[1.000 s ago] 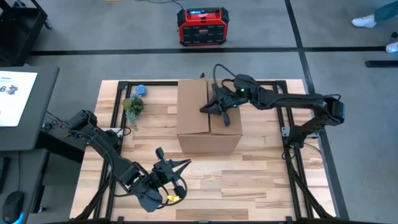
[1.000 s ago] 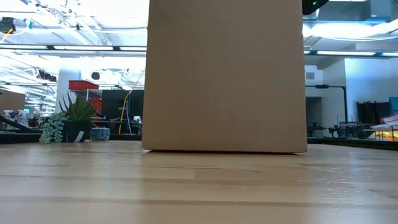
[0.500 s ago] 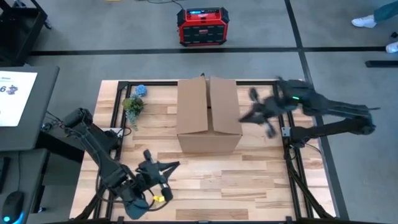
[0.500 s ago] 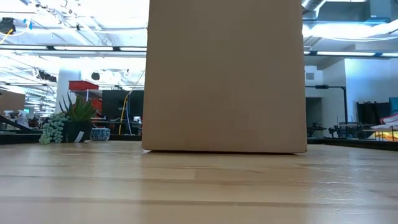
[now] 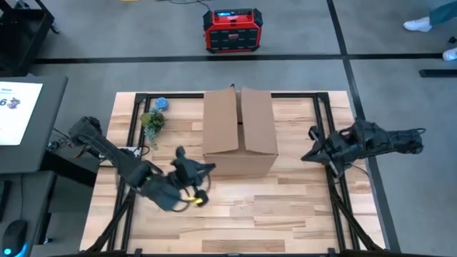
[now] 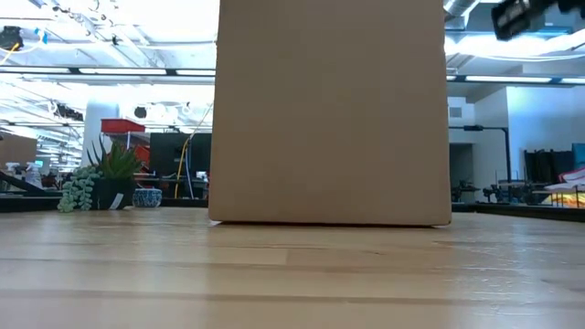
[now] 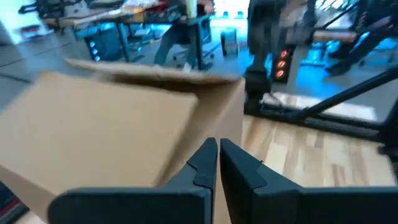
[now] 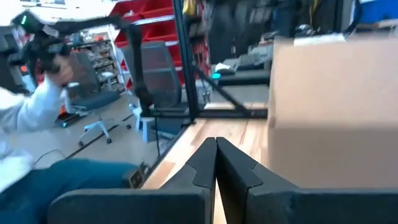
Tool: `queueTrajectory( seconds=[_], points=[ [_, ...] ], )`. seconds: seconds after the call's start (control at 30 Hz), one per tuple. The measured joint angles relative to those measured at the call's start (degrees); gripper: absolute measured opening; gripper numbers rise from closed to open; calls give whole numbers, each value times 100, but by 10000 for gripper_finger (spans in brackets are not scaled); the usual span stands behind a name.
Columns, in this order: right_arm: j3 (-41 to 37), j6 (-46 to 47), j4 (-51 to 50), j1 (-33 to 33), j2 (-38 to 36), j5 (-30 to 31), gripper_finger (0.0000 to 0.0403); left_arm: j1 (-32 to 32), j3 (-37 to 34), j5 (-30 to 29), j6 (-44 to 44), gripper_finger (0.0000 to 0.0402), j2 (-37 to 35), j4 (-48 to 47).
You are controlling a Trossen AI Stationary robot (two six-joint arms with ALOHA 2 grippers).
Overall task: Wrap mug
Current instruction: Return to Home Position
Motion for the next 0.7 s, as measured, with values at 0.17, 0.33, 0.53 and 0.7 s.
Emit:
queueTrajectory(
  seconds=[0.17,0.33,0.53,0.7],
  points=[
    [-718,126,228,24,-531,2,0,34,-797,295,180,0,-1178,164],
    [-1094,293,288,24,-955,-35,0,224,-2708,761,506,0,-2730,1493],
    [-1445,324,269,22,-1310,-216,0,682,-5324,1567,1109,0,-4400,4304],
    [-1678,301,223,-47,-1536,-272,0,1320,-6848,2599,1194,0,-5316,5558]
  ],
)
